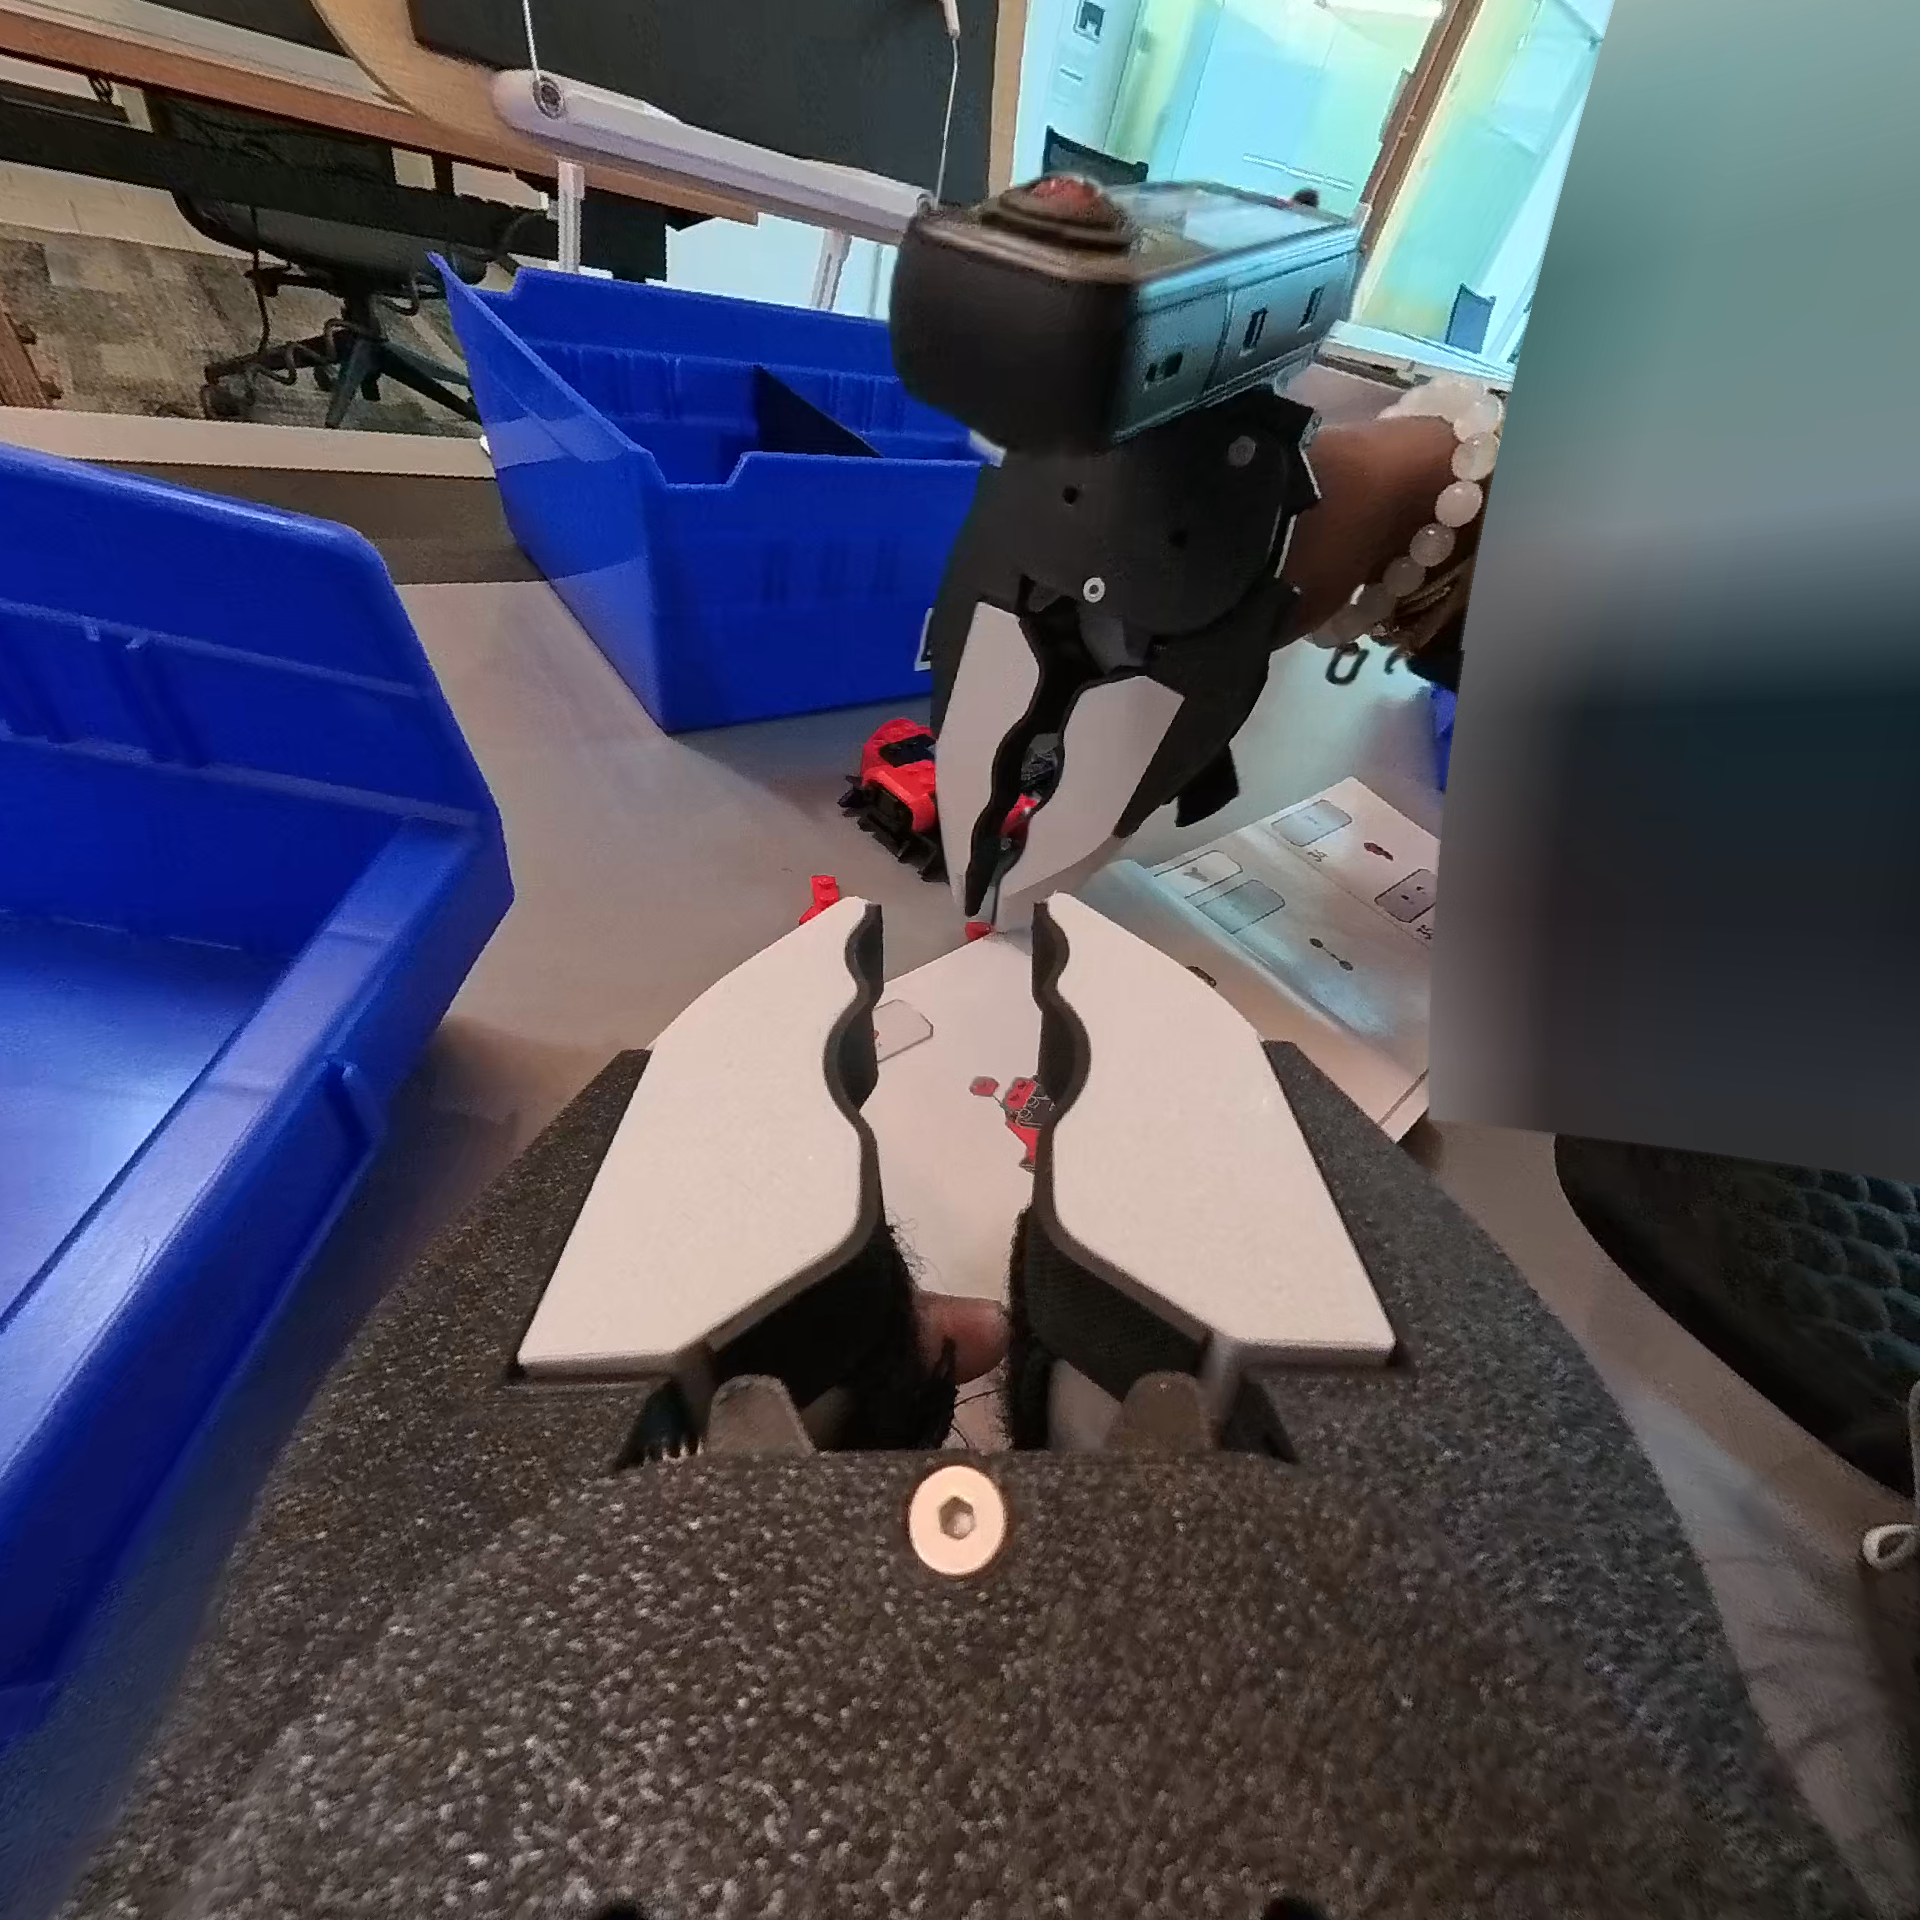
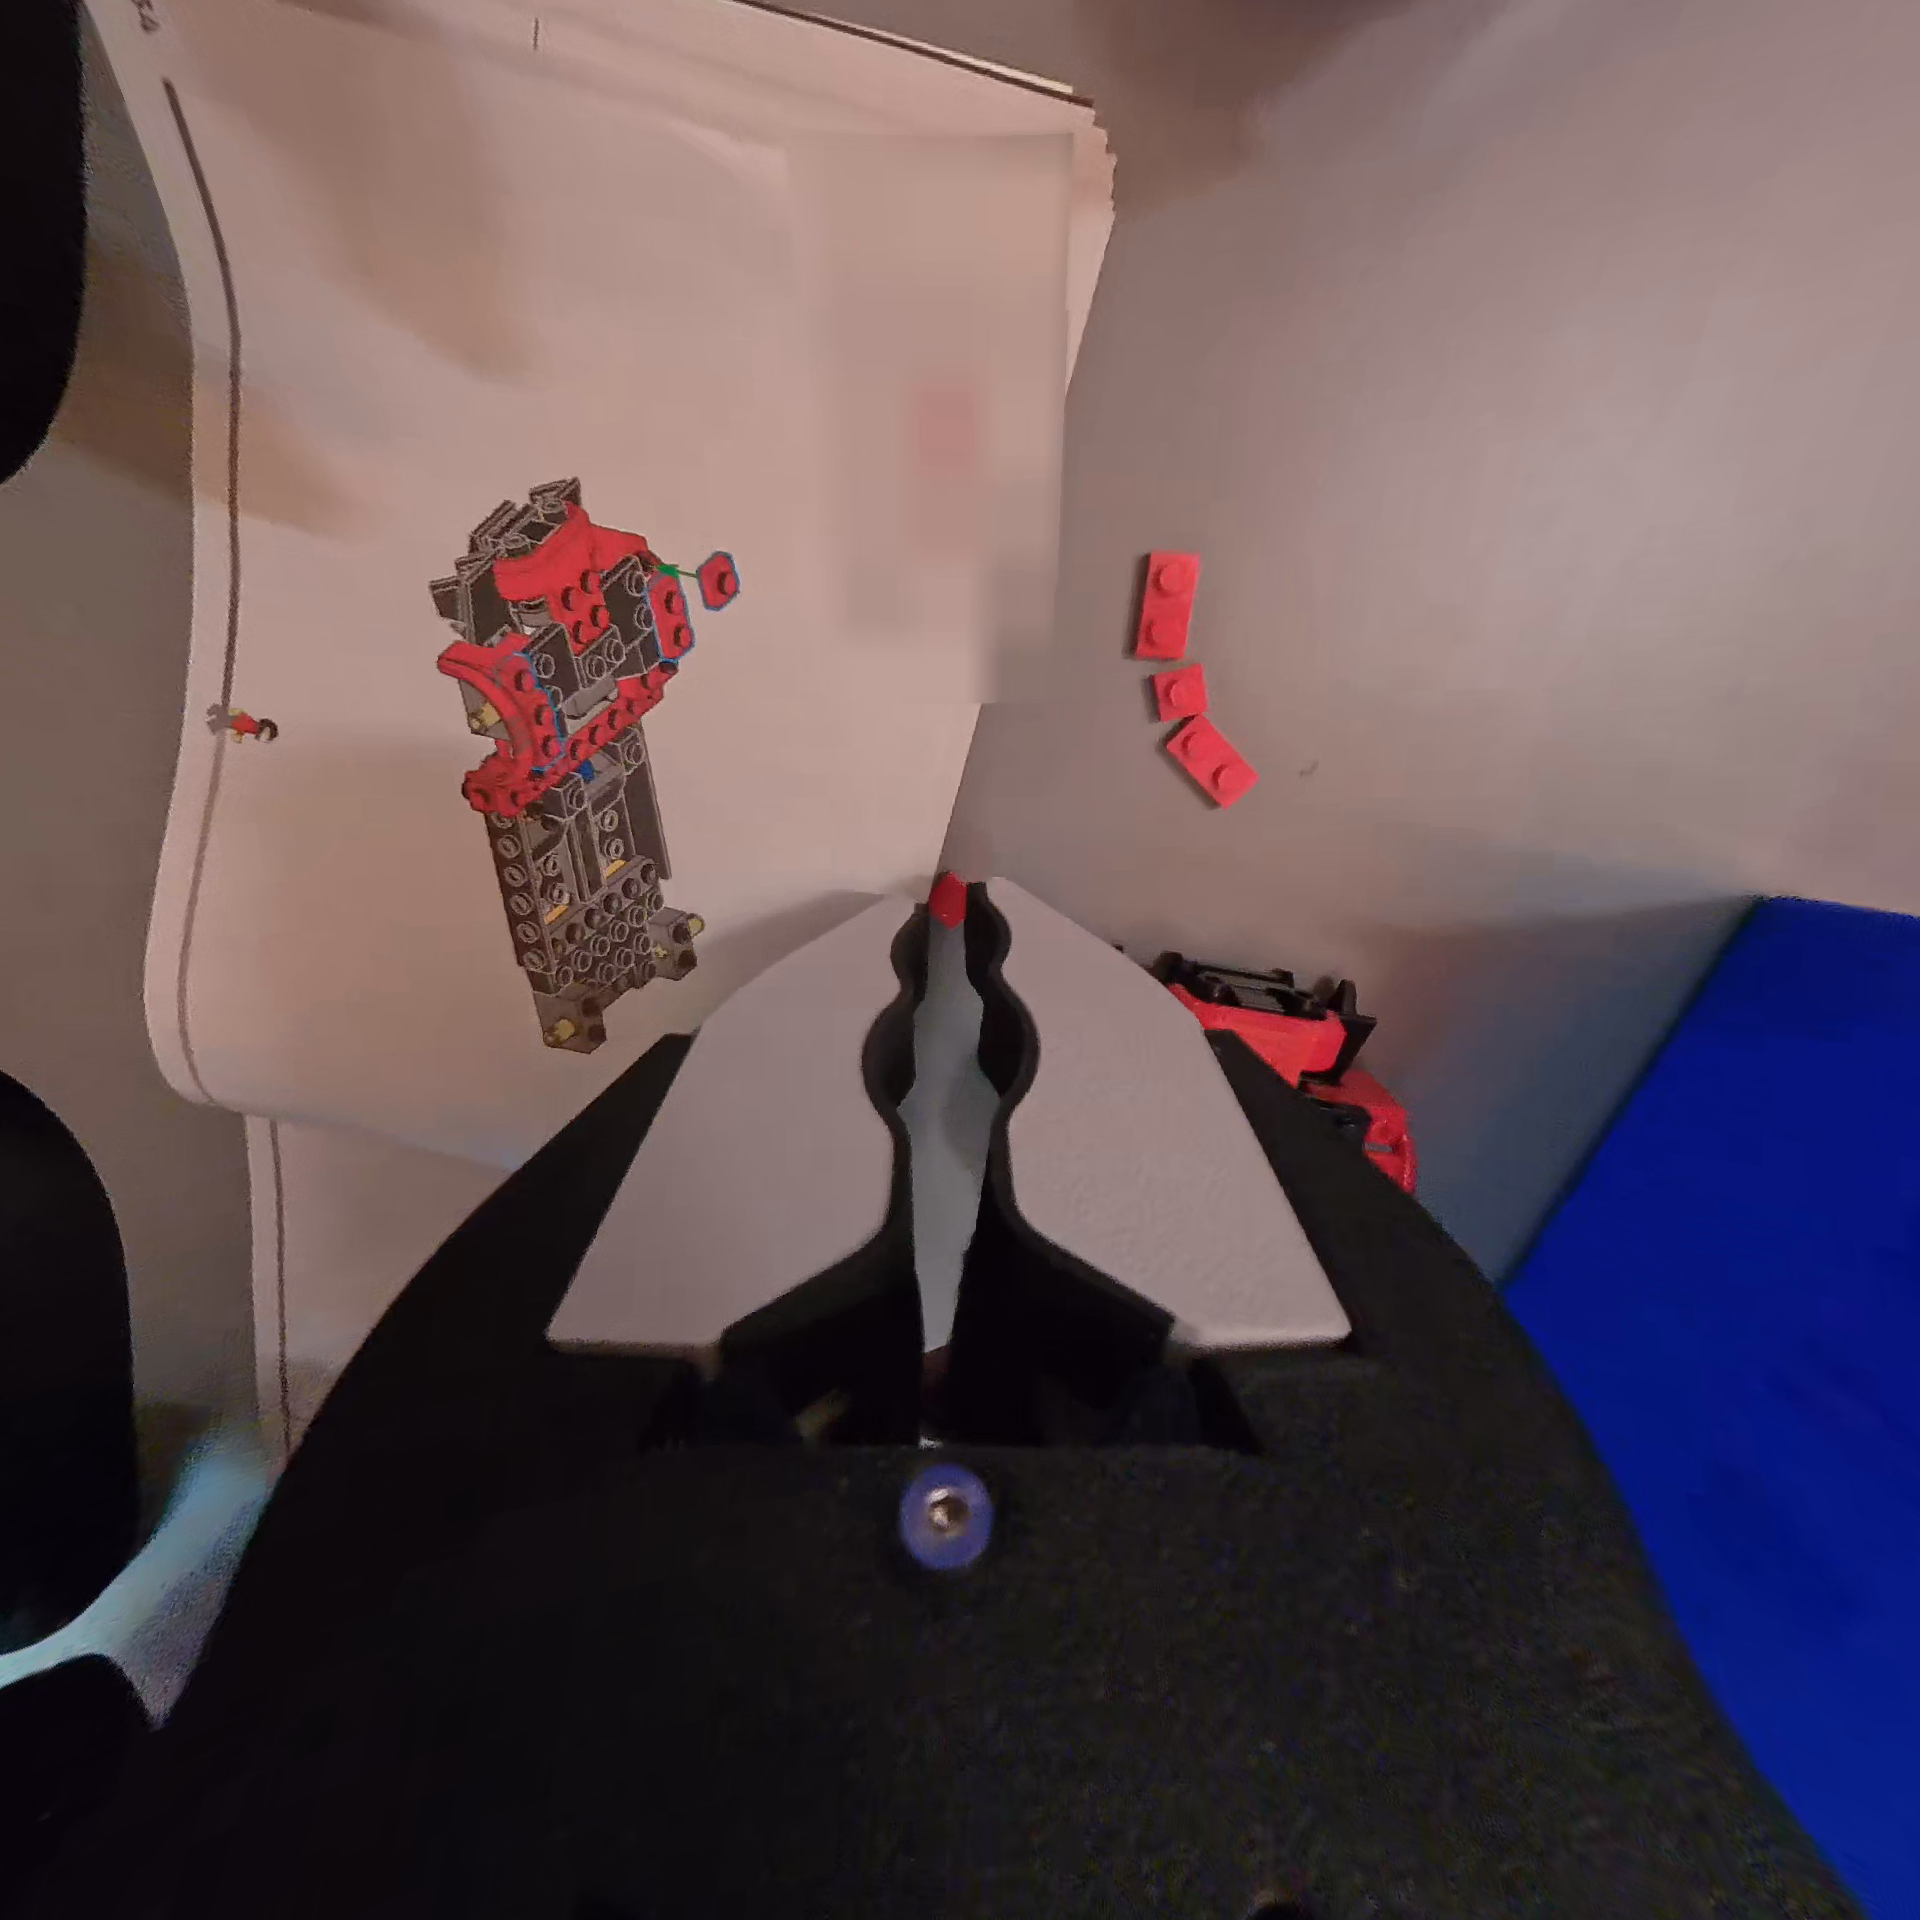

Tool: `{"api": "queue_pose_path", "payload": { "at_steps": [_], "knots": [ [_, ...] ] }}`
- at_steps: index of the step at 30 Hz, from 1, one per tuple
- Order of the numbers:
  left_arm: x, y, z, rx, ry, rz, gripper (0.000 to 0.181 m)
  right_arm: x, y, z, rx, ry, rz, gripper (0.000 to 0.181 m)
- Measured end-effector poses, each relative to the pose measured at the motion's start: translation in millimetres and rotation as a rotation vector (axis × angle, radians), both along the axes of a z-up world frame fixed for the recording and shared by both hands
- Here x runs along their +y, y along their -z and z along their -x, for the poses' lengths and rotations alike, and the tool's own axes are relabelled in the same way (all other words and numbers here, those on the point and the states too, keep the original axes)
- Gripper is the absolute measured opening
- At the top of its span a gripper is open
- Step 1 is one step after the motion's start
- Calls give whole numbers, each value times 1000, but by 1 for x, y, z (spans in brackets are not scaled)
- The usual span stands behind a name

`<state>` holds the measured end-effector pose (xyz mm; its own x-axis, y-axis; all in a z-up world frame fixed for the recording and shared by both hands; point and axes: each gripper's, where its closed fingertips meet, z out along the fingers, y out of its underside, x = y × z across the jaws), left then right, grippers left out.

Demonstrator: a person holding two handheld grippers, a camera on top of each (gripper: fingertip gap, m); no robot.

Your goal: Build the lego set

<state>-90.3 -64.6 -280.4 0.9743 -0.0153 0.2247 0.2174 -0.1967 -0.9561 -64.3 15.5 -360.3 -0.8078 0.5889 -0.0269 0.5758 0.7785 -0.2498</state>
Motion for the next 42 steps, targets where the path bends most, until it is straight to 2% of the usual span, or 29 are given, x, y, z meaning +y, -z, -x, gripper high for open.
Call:
{"api": "queue_pose_path", "payload": {
  "at_steps": [13, 37, 42],
  "knots": [
    [0, -1, 1, -6, 0, -7, 27, 2, 1, -1, -34, -52, -49, 4],
    [-1, -2, 0, -10, 2, -15, 27, 1, 5, -1, -105, -14, -4, 3],
    [-1, -2, 0, -12, 2, -18, 27, 6, 0, 3, -70, -2, -3, 0]
  ]
}}
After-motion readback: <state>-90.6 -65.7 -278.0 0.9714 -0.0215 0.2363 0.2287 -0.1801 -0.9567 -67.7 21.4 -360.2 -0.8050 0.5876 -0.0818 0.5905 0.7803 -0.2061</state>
